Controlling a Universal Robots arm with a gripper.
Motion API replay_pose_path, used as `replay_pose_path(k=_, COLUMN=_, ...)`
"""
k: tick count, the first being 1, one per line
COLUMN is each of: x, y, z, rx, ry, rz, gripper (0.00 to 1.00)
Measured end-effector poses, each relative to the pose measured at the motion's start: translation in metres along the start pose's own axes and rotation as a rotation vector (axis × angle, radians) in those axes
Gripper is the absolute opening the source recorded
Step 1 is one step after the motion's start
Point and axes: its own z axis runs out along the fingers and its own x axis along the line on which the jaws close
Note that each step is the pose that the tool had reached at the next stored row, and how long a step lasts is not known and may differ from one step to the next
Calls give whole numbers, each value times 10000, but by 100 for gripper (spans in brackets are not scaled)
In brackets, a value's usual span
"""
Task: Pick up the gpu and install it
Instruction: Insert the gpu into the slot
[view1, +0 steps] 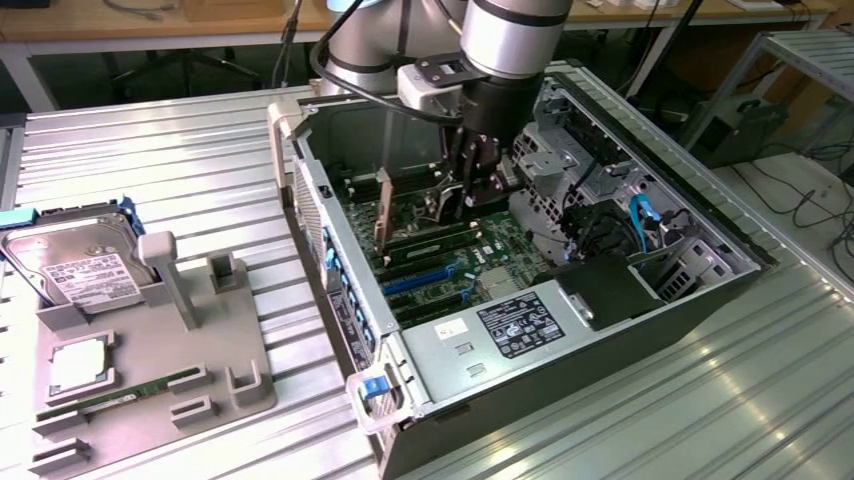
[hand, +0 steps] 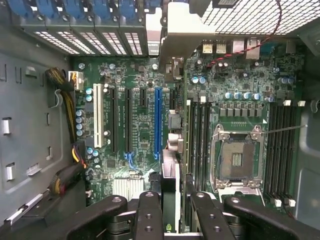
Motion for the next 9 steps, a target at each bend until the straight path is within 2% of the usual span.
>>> replay_pose_path(k=9, x=31, y=66, z=59, rx=13, ry=1, rz=-2, gripper=27)
